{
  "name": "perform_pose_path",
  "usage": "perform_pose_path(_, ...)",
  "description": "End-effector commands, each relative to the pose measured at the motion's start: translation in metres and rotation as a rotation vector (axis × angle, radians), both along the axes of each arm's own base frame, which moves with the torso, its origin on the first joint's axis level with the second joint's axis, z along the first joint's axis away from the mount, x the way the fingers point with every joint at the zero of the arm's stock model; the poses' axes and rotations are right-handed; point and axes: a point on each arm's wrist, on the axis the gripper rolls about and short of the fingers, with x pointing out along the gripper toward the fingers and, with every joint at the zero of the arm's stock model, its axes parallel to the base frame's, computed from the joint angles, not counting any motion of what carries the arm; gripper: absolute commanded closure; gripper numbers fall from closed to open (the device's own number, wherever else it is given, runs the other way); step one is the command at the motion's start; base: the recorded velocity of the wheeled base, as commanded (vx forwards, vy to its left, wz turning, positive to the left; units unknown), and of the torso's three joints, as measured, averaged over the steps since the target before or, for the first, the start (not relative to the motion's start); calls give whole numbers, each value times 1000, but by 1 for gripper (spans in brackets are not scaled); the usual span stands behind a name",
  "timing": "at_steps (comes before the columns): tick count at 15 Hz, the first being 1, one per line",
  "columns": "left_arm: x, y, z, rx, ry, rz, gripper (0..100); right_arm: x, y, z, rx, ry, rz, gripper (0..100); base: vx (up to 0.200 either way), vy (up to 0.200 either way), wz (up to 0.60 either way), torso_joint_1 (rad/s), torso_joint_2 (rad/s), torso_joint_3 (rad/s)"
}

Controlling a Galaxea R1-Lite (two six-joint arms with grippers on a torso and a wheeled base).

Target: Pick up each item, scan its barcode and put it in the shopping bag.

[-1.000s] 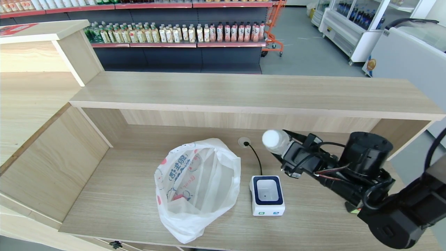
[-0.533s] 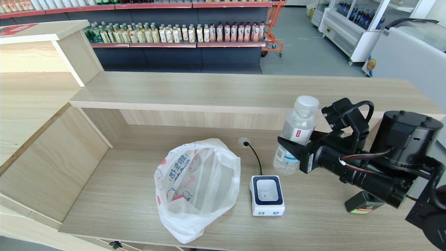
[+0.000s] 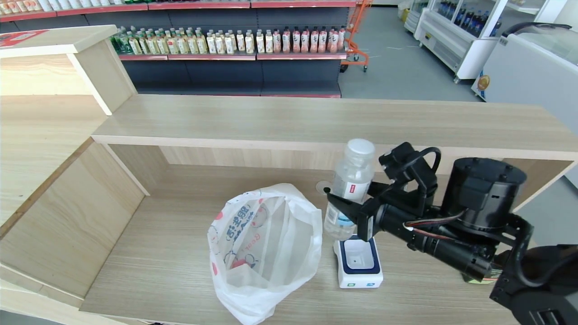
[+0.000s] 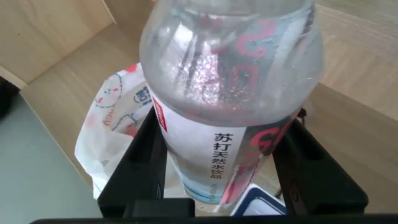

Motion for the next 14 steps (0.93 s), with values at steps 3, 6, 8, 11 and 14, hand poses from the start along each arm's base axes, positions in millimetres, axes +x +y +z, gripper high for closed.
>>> perform_pose_path(3,0,0,0,-2,0,1,0,7,31,-36,-83,-35,20,100,0,67,0,6,4,-2)
perform_pose_path(6,0,0,0,-2,0,1,0,6,50,-57,-91,-71,-14,100,0,0,0,0,0,0)
perform_pose_path(8,0,0,0,-2,0,1,0,5,55,-66,-94,-71,-11,100,0,0,0,0,0,0)
perform_pose_path(11,0,0,0,-2,0,1,0,-2,73,-91,-130,-38,43,100,0,0,0,0,0,0)
perform_pose_path(14,0,0,0,-2,0,1,0,-1,81,-109,-138,-29,60,100,0,0,0,0,0,0)
